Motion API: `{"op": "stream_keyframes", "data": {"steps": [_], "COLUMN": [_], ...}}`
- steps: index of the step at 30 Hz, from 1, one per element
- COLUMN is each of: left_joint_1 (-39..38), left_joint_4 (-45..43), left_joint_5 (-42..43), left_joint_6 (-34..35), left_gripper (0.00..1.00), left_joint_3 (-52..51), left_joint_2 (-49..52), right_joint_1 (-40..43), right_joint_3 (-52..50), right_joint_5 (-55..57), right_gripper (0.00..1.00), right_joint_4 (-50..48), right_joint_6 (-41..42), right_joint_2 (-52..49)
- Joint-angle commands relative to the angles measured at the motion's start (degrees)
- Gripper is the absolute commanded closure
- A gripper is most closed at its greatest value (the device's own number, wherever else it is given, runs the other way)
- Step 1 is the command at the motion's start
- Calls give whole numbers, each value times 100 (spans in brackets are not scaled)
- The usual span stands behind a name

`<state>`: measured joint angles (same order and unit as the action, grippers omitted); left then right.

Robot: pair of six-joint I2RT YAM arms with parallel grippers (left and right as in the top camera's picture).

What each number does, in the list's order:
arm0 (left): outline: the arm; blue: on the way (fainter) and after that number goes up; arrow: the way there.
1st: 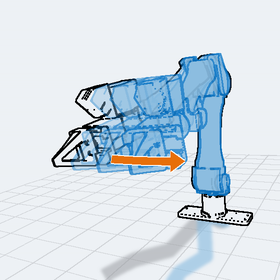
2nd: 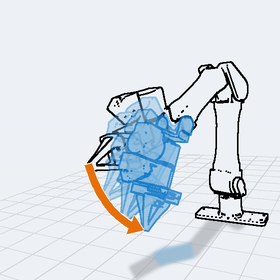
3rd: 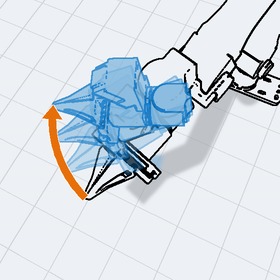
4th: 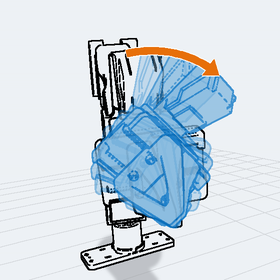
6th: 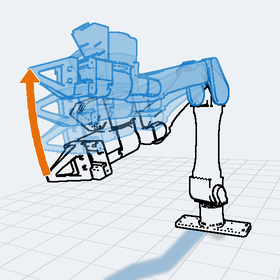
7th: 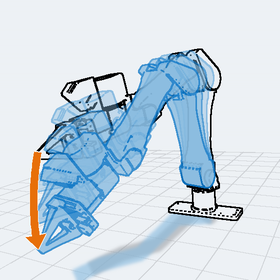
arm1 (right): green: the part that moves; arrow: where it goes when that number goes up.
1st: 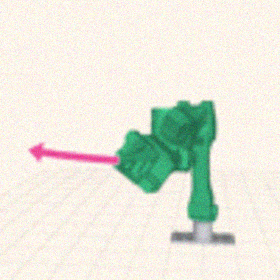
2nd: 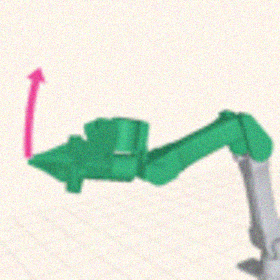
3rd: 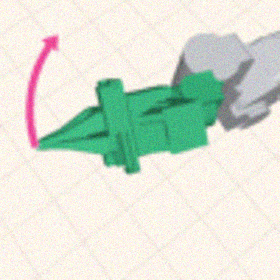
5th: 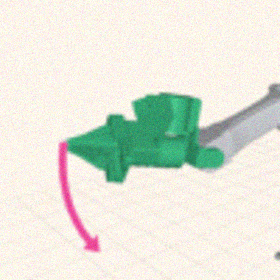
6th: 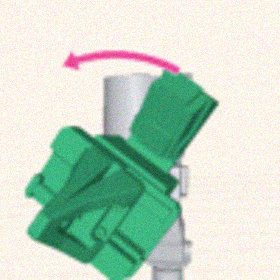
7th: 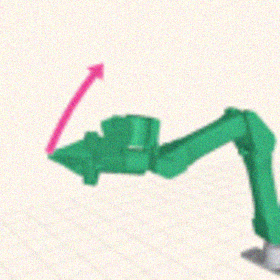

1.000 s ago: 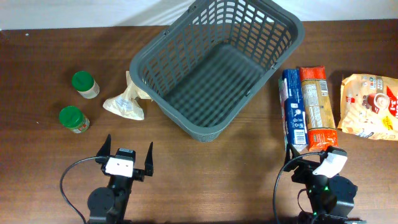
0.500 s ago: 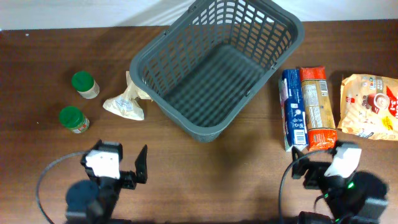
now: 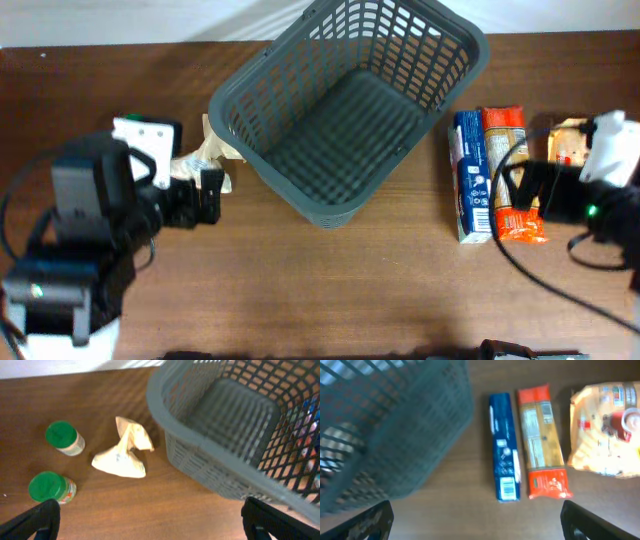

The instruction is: Pack container

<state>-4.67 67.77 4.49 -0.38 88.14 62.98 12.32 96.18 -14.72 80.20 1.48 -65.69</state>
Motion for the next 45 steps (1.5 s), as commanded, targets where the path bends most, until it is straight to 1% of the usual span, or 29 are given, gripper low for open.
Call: {"op": "stream_keyframes", "data": {"steps": [1, 3, 4, 5, 6, 7, 9, 12, 14, 15, 16, 17, 18, 19, 20, 21, 22, 24, 25, 27, 31, 34, 36, 41, 45], "left_joint_1": [-7, -7, -7, -7, -7, -7, -7, -7, -22, -46, -81, -144, -214, -321, -457, -627, -785, -1233, -1635, -2199, -3346, -4153, -4572, -5254, -5604], "left_joint_4": [201, 216, 197, 186, 188, 205, 269, 463, 612, 704, 800, 898, 979, 1084, 1172, 1241, 1281, 1335, 1375, 1443, 1563, 1569, 1563, 1561, 1469], "left_joint_5": [442, 787, 879, 946, 1029, 1239, 1268, 1270, 1270, 1270, 1270, 1270, 1270, 1270, 1270, 1268, 1266, 1237, 1108, 800, 109, -332, -463, -481, -546], "left_joint_6": [-31, -35, -35, -33, -31, 144, 393, 426, 420, 417, 424, 428, 426, 426, 426, 426, 426, 426, 426, 426, 422, 417, 363, 337, 334], "left_gripper": [1, 1, 1, 1, 0, 1, 1, 1, 0, 8, 36, 65, 83, 92, 98, 98, 98, 98, 98, 98, 98, 98, 98, 98, 98], "left_joint_3": [678, 874, 944, 1001, 1064, 1172, 1231, 1287, 1364, 1429, 1497, 1563, 1613, 1665, 1703, 1714, 1714, 1714, 1714, 1714, 1714, 1714, 1714, 1711, 1711], "left_joint_2": [245, 275, 262, 256, 256, 258, 258, 258, 258, 258, 262, 282, 297, 319, 339, 361, 372, 433, 498, 619, 944, 1202, 1366, 1797, 2194], "right_joint_1": [-35, -35, -35, -35, -35, -35, -35, -35, -35, -35, -35, -35, -35, -37, -37, -37, -37, -83, -175, -376, -905, -1255, -1423, -1504, -1504], "right_joint_3": [769, 964, 999, 1003, 1003, 1003, 1003, 1003, 1003, 1003, 1003, 1003, 1003, 1003, 1003, 1003, 1003, 1003, 1003, 1003, 1003, 1003, 1003, 1003, 1003], "right_joint_5": [-737, -1032, -1056, -1040, -1010, -879, -752, -708, -682, -603, -511, -444, -433, -433, -435, -433, -435, -455, -459, -457, -446, -264, 37, 127, 125], "right_gripper": [1, 1, 11, 17, 21, 29, 33, 39, 41, 44, 49, 61, 70, 79, 85, 92, 96, 96, 96, 96, 96, 96, 96, 96, 96], "right_joint_4": [256, 216, 118, 48, 2, -44, -28, -9, -17, -33, -57, -101, -149, -192, -258, -317, -382, -542, -697, -920, -1360, -1604, -1685, -1880, -2129], "right_joint_6": [-20, -26, -24, -22, -22, -17, 0, 46, 50, 92, 151, 223, 223, 232, 243, 286, 387, 590, 706, 809, 807, 815, 960, 979, 979], "right_joint_2": [-348, -485, -522, -546, -568, -649, -743, -879, -960, -1005, -1047, -1095, -1145, -1180, -1228, -1261, -1298, -1379, -1436, -1504, -1668, -1847, -1996, -2358, -2621]}}
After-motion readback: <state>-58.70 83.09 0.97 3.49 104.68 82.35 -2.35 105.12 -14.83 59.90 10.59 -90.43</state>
